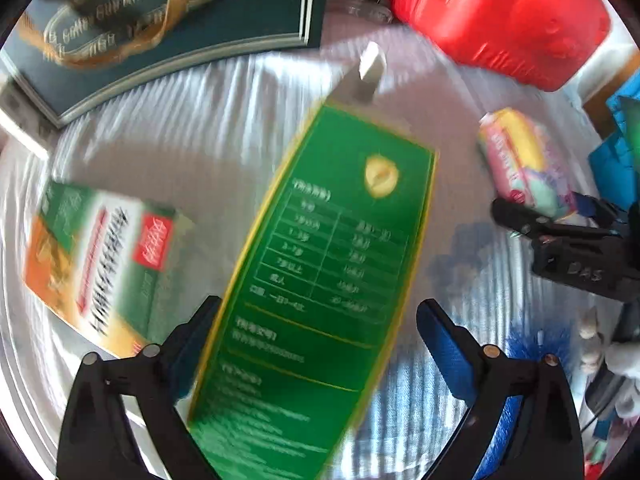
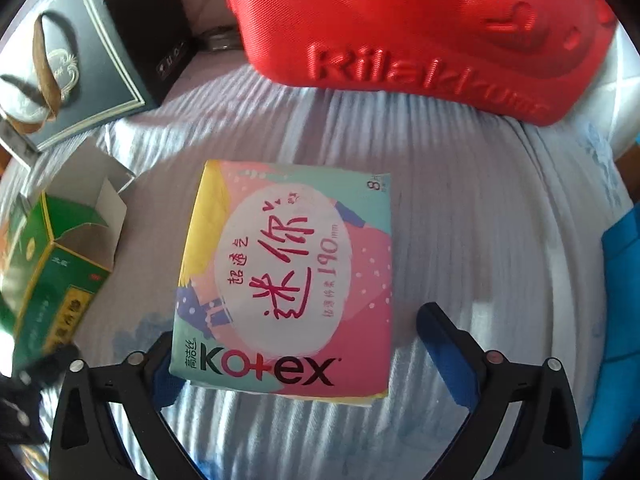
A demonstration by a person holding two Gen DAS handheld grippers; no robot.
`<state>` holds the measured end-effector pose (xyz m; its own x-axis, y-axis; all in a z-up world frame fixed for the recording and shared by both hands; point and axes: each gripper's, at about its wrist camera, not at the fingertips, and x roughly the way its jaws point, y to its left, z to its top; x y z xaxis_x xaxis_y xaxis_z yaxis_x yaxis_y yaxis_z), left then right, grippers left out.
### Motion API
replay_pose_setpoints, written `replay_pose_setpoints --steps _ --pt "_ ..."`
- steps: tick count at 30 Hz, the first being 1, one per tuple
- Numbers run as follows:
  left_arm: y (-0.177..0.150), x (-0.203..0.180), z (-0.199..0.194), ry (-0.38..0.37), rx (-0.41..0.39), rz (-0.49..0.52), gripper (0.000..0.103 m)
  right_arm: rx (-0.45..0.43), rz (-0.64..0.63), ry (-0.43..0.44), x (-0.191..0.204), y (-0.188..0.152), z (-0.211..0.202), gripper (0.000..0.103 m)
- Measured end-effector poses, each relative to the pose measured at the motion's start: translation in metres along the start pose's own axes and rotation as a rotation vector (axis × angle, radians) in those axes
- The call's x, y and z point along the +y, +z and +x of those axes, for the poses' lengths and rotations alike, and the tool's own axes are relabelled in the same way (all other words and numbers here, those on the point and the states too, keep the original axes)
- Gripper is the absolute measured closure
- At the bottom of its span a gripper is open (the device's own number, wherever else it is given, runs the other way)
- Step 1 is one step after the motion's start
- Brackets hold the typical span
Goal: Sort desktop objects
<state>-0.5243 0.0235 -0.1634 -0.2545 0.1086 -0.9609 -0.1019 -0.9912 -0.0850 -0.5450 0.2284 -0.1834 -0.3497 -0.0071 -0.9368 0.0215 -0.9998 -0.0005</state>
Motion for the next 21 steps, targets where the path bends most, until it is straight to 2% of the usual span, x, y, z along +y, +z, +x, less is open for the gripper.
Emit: replay_pose_setpoints --steps 2,6,8,12,13,15,17,19,20,21 --pt "-0.003 -0.009 0.002 0.051 0.004 0.032 0.006 0.003 -0.001 -0.004 0.001 -0.004 0.001 0.0" --pt "-0.007 -0.013 0.002 0.052 0.032 0.044 0.005 -0.012 0.012 -0.019 0.003 -0.013 0.001 0.0" --pt "-0.01 -0.017 0.002 0.053 0.032 0.077 0.0 -0.018 0.015 -0.021 0.004 -0.017 0.001 0.0" --pt "-0.014 -0.018 -0.001 0.049 0.048 0.079 0.0 0.034 0.008 -0.018 0.004 -0.021 0.001 0.001" --pt "-0.015 -0.017 -0.002 0.056 0.048 0.073 0.003 0.041 0.02 -0.018 0.003 -0.022 0.0 0.004" --pt "-0.018 -0.015 -0.007 0.06 0.044 0.046 0.012 0.018 0.07 0.044 -0.001 -0.028 -0.01 0.017" --pt "-0.019 -0.013 -0.013 0.055 0.036 0.026 0.027 -0.003 0.101 0.094 -0.002 -0.032 -0.017 0.017" --pt "-0.022 -0.014 -0.019 0.066 0.035 0.021 0.043 0.005 0.099 0.085 0.001 -0.037 -0.017 0.03" --pt "-0.024 -0.014 -0.021 0.067 0.035 0.019 0.047 0.004 0.093 0.077 0.003 -0.037 -0.017 0.032" --pt "-0.027 -0.015 -0.025 0.068 0.033 0.022 0.048 0.001 0.093 0.069 0.004 -0.041 -0.018 0.033"
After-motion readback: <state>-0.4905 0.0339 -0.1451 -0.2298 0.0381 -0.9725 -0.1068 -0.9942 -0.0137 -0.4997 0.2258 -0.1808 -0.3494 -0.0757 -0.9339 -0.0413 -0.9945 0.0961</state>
